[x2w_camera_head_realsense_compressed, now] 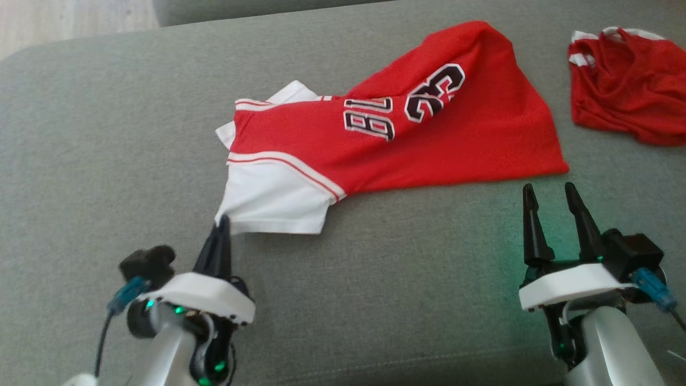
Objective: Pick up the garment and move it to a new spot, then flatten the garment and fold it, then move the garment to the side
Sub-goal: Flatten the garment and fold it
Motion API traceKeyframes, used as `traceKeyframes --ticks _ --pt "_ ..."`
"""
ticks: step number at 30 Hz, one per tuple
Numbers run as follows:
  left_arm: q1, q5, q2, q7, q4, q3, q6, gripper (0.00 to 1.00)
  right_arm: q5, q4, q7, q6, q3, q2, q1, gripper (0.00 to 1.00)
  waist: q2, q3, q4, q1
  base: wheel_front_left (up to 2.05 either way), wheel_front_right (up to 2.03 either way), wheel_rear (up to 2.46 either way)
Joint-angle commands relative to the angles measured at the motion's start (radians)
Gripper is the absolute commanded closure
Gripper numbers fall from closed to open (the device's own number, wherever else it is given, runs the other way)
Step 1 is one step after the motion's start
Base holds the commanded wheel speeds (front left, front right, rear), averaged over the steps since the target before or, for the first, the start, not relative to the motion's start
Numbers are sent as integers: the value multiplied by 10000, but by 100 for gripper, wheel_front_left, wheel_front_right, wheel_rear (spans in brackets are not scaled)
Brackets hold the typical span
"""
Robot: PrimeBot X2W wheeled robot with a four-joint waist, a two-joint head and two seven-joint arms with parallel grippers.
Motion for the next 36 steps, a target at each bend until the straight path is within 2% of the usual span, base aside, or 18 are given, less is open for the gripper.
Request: traceKeyframes --ticks 1,12,25,31,32,33,36 --pt "118 71 297 -132 -712 523 141 100 1 -126 57 65 87 -32 -129 0 0 -66 155 0 0 0 0" --pt "1412 44 545 -37 -2363 860 708 100 -92 1177 946 65 -961 -32 -610 0 0 -97 658 0 0 0 0" --pt "1228 94 417 -13 -2497 585 767 100 -1320 3961 2168 65 -1816 -31 -2705 0 0 182 1068 0 0 0 0" --pt "1226 71 396 -41 -2479 601 767 100 -1024 4821 2534 65 -1546 -31 -2893 0 0 142 1118 0 0 0 0" --pt "1232 65 398 -45 -2478 611 768 100 -933 4941 2610 65 -1463 -31 -2895 13 0 122 1109 0 0 0 0" --pt "1234 60 402 -48 -2480 621 768 100 -830 5049 2668 65 -1383 -31 -2907 39 0 101 1096 0 0 0 0" --pt "1220 52 413 -60 -2501 657 764 100 -554 5275 2635 65 -1206 -31 -2975 92 0 16 1038 0 0 0 0"
